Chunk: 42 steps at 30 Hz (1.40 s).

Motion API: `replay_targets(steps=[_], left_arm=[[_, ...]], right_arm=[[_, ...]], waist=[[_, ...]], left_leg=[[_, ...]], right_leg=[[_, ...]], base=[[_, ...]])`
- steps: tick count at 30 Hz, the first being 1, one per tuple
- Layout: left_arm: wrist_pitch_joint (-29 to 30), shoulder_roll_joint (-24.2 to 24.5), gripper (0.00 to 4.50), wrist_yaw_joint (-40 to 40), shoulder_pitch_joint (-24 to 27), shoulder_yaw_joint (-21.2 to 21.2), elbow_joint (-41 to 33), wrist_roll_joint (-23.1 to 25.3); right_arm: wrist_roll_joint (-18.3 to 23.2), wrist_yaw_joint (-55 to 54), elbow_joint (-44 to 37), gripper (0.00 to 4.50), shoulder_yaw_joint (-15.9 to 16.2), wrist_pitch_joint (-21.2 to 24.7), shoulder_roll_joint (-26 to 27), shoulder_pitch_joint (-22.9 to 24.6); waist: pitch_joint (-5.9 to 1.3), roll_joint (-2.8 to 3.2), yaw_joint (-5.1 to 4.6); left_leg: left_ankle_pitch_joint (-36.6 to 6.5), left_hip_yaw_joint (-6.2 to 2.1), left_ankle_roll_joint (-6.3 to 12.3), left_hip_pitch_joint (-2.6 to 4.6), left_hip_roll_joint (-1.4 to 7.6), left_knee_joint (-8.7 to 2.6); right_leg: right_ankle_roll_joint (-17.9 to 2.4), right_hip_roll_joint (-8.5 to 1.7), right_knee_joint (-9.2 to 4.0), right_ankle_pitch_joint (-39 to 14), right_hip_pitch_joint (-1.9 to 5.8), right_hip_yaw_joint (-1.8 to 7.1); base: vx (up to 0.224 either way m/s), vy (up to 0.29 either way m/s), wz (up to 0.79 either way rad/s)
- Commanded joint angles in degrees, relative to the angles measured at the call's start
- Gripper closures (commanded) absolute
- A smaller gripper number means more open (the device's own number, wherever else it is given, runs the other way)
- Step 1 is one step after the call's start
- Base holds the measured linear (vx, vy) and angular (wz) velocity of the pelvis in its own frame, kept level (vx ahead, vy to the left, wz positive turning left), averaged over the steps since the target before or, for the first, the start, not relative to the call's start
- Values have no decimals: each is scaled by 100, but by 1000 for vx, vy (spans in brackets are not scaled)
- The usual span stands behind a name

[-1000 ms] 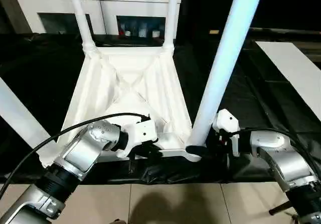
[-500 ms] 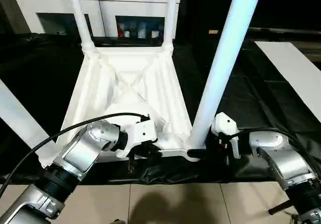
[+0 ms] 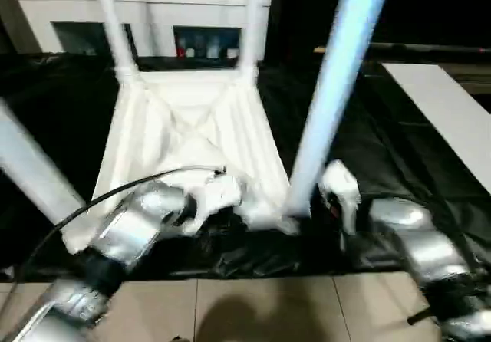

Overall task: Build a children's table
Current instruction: Rotate leg to tighten, then rotate table base

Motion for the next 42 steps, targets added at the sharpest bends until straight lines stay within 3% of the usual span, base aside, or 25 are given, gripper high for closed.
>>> replay_targets(steps=[1,2,5,6,7,9,10,12,13,14,17,20,24,25,27,29,32,33,35,36,38,39,40,41,42], left_arm=[[197,-248,450,1121,-245,326,458,161],[197,-359,450,1317,-330,380,592,160],[59,-670,450,1711,-597,428,949,158],[-20,-691,450,1692,-630,387,979,180],[-113,-713,450,1624,-650,360,1001,205],[-194,-728,450,1530,-658,335,1017,224],[-228,-747,450,1514,-672,335,1068,247],[-350,-733,450,1432,-654,298,1107,273],[-415,-709,450,1396,-644,247,1139,269],[-472,-690,450,1357,-628,215,1142,259],[-549,-673,450,1314,-607,194,1131,229],[-687,-682,450,1304,-617,193,1187,212],[-1223,-733,450,1546,-675,253,1414,272],[-1589,-785,423,1727,-734,305,1574,295],[-1798,-895,395,1891,-785,517,1679,148],[-1780,-899,395,1788,-777,530,1642,90],[-1905,-939,361,1906,-673,650,1277,3],[-2012,-933,356,2022,-620,688,1136,34],[-2090,-925,340,2102,-587,707,1051,66],[-2044,-960,328,2105,-424,826,774,-53],[-1725,-901,309,1804,-10,847,13,-292],[-1319,-770,309,1356,440,795,-777,-640],[-1241,-722,303,1243,543,766,-957,-710],[-1014,-549,295,967,790,673,-1389,-890],[-468,-89,274,460,1301,465,-2294,-1251]], right_arm=[[-159,-1070,273,188,-212,469,177,-7],[-171,-1357,311,188,-286,555,305,-19],[-234,-2280,437,188,-480,668,801,-77],[-213,-2368,435,188,-499,672,902,-87],[-206,-2411,401,188,-498,645,1006,-94],[-218,-2430,337,188,-491,623,1104,-98],[-250,-2498,323,188,-502,627,1144,-110],[-293,-2604,307,188,-523,497,1162,-129],[-229,-2655,255,132,-597,460,1185,-130],[-149,-2636,189,118,-665,398,1196,-118],[-153,-2683,57,113,-715,249,1153,-68],[-278,-3031,-33,79,-852,146,1130,-45],[-423,-3458,-472,75,-1149,-150,961,134],[-378,-3418,-686,75,-1222,-175,929,245],[-273,-3279,-940,74,-1295,-196,898,430],[-266,-3231,-1062,74,-1308,-227,857,543],[-275,-2988,-1538,74,-1256,-338,668,1057],[-218,-2907,-1670,74,-1241,-357,628,1200],[-178,-2856,-1750,74,-1229,-363,604,1286],[-155,-2802,-1891,74,-1194,-323,585,1431],[-114,-2660,-1968,74,-1122,-295,573,1532],[-61,-2456,-2032,74,-1016,-273,547,1590],[-42,-2400,-2047,74,-988,-267,541,1602],[-1,-2269,-2096,74,-909,-256,526,1629],[131,-1893,-2236,74,-696,-188,476,1691]], waist=[[-289,-40,-34],[-274,-40,-34],[-287,-34,-23],[-285,0,-27],[-295,43,-10],[-300,15,-20],[-301,42,-10],[-303,35,-8],[-310,34,-10],[-312,37,-10],[-314,28,-4],[-324,18,-10],[-338,22,21],[-348,9,48],[-338,9,60],[-350,28,87],[-327,22,82],[-328,57,92],[-333,27,67],[-323,54,54],[-308,100,53],[-300,71,28],[-310,84,32],[-293,104,20],[-327,112,11]], left_leg=[[-1891,-108,-175,87,136,-466],[-1821,-101,-157,60,124,-470],[-1869,-94,-101,72,126,-467],[-1819,-94,-81,47,127,-477],[-1796,-100,-62,52,133,-482],[-1766,-89,-43,42,138,-482],[-1730,-84,-27,48,144,-481],[-1652,-80,-27,39,150,-483],[-1591,-76,-25,32,148,-481],[-1577,-73,-14,32,150,-480],[-1444,-68,38,19,153,-475],[-1247,-60,58,16,155,-463],[-1044,-40,107,35,154,-438],[-938,-23,178,50,153,-415],[-720,-31,303,-14,131,-414],[-688,-26,355,7,144,-400],[-846,-23,365,1,149,-403],[-862,-36,381,-8,158,-405],[-887,-38,436,-19,156,-401],[-933,-36,433,-15,160,-409],[-1047,-47,421,-15,175,-420],[-1062,-38,428,-36,176,-423],[-1024,-58,429,-45,207,-434],[-1060,-37,443,-44,199,-437],[-1109,-62,399,-22,221,-431]], right_leg=[[-751,-302,-562,-2824,167,139],[-695,-295,-582,-2817,166,145],[-648,-305,-609,-2716,124,157],[-652,-299,-610,-2553,136,162],[-681,-297,-589,-2371,138,164],[-751,-284,-570,-2115,152,170],[-811,-283,-554,-1966,151,177],[-887,-284,-534,-1749,165,179],[-928,-283,-516,-1615,181,181],[-947,-283,-510,-1556,183,184],[-995,-289,-485,-1351,211,184],[-1046,-278,-457,-1077,218,186],[-1100,-272,-439,-752,226,198],[-1115,-268,-418,-539,219,205],[-1090,-267,-388,-328,277,199],[-1135,-290,-392,-330,269,198],[-1135,-274,-408,-496,260,192],[-1158,-279,-399,-459,263,187],[-1173,-275,-399,-411,270,183],[-1214,-271,-410,-463,260,179],[-1239,-287,-419,-645,257,182],[-1251,-277,-420,-692,255,185],[-1307,-313,-381,-651,280,186],[-1296,-278,-410,-717,241,190],[-1312,-298,-364,-695,260,187]], base=[[-70,13,-7],[0,0,0],[0,0,0],[0,0,0],[0,0,0],[0,0,0],[0,0,0],[0,0,0],[0,0,0],[0,0,0],[0,0,0],[0,0,0],[0,0,0],[0,0,0],[0,0,0],[0,0,0],[0,0,0],[0,0,0],[0,0,0],[0,0,0],[0,0,0],[0,0,0],[0,0,0],[0,0,0],[0,0,0]])
